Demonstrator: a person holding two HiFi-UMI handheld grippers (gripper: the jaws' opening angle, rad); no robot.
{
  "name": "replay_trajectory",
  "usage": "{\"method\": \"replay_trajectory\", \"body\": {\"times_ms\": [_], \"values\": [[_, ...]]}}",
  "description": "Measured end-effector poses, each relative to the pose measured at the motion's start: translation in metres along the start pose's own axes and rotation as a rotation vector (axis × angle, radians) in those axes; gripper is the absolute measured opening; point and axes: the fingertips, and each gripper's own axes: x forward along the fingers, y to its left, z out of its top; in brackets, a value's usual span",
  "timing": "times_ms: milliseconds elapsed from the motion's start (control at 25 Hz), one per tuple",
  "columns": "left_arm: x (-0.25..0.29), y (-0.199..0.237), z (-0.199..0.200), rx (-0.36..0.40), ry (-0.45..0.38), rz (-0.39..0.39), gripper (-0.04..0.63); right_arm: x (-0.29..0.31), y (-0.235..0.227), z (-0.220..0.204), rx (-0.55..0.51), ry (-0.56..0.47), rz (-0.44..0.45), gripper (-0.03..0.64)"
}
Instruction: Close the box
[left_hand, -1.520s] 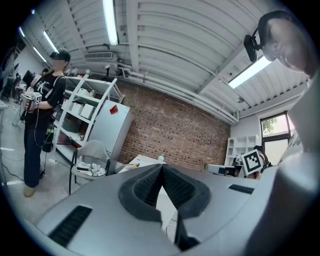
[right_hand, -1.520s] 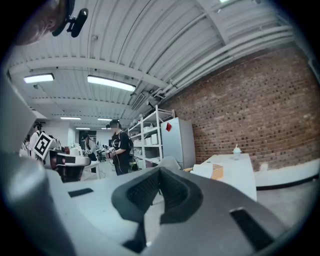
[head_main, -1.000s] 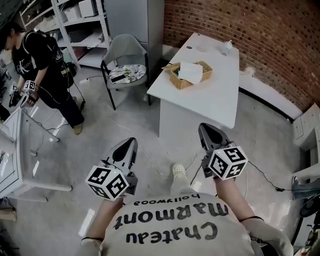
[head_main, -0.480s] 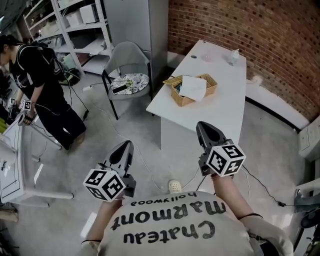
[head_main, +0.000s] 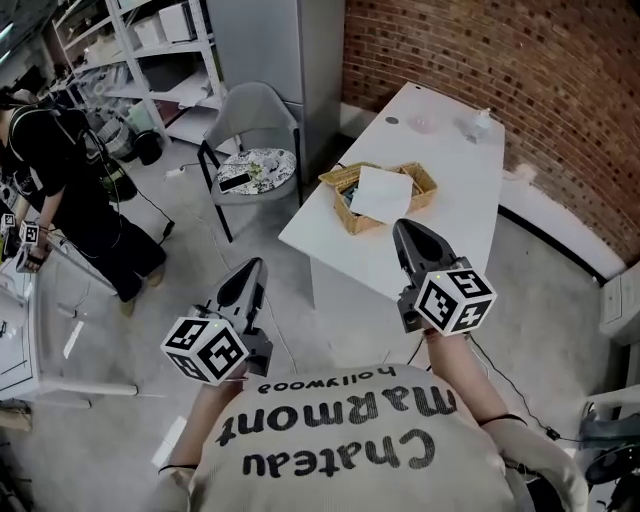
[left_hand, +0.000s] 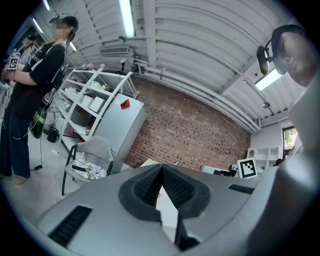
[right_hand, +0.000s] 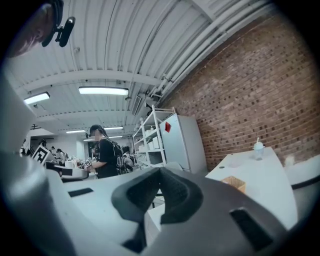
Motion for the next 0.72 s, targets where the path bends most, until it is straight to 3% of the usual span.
{"method": "replay_trajectory", "body": {"times_ms": [320, 720], "values": [[0.053, 0.012, -0.011, -0.023, -0.007, 0.021, 0.002, 0.032, -0.046, -0.009, 0.017, 0.025, 0.016, 0.003], [0.094, 0.039, -0.064, -0.027, 0.174, 0.08, 0.002, 0.049, -0.096, -0.066, 0.107, 0.136, -0.059, 0.003]]}}
